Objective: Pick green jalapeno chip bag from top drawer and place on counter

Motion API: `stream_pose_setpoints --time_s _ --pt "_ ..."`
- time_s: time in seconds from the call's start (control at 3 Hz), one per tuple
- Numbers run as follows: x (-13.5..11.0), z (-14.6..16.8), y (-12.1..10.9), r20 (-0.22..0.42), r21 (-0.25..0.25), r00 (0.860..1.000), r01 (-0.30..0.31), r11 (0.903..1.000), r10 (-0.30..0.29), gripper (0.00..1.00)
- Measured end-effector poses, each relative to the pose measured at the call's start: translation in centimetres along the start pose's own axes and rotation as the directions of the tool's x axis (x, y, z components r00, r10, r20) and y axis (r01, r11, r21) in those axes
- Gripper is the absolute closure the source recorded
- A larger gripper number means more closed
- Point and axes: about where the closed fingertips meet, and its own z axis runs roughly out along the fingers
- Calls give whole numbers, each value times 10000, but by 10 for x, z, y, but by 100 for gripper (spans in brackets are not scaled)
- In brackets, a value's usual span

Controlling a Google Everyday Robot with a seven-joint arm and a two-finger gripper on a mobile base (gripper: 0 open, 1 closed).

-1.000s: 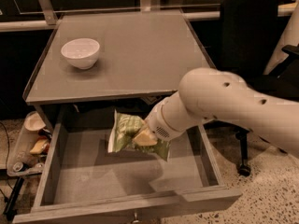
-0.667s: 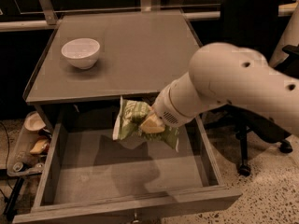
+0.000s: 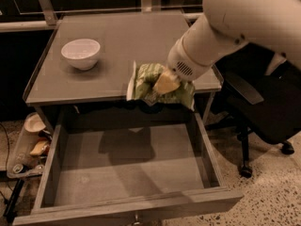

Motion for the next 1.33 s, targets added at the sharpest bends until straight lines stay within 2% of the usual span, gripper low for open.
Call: stream_pose_setpoints --time_s 0.67,1.0,1.33 --pt "-38 4 -95 105 77 9997 -219 9997 218 100" --pt "-55 26 -125 303 -79 9993 -204 9998 206 100" --pt "-62 63 -138 494 -409 9984 -245 9989 265 100"
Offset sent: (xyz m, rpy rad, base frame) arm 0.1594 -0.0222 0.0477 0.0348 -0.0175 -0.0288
